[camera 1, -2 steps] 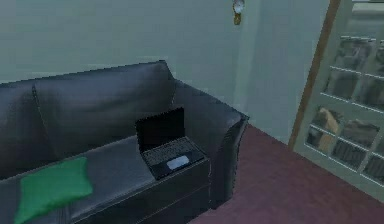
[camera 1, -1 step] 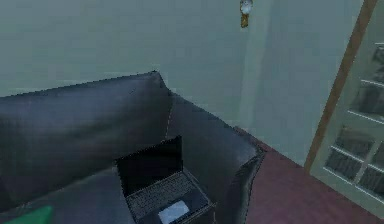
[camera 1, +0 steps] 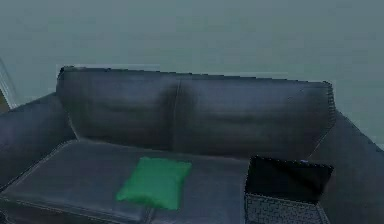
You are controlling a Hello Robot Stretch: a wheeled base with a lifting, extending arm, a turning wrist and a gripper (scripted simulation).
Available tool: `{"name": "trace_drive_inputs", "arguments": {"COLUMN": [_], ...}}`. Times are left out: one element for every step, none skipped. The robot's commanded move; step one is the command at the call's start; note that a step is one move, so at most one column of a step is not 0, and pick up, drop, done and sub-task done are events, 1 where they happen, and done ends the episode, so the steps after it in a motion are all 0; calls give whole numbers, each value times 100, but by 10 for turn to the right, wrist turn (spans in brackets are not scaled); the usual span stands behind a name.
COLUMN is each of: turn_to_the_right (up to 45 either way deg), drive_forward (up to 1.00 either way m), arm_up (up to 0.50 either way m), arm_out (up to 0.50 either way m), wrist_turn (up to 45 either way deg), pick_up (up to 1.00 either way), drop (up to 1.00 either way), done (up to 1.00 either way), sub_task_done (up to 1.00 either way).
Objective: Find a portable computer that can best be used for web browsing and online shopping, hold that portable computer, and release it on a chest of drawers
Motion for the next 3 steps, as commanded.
{"name": "trace_drive_inputs", "arguments": {"turn_to_the_right": [-450, -90, 0], "drive_forward": [0, 0, 0], "arm_up": [0, 0, 50], "arm_out": [0, 0, 0], "wrist_turn": [0, 0, 0], "pick_up": [0, 0, 0], "drop": [0, 0, 0], "done": [0, 0, 0], "sub_task_done": [0, 0, 0]}}
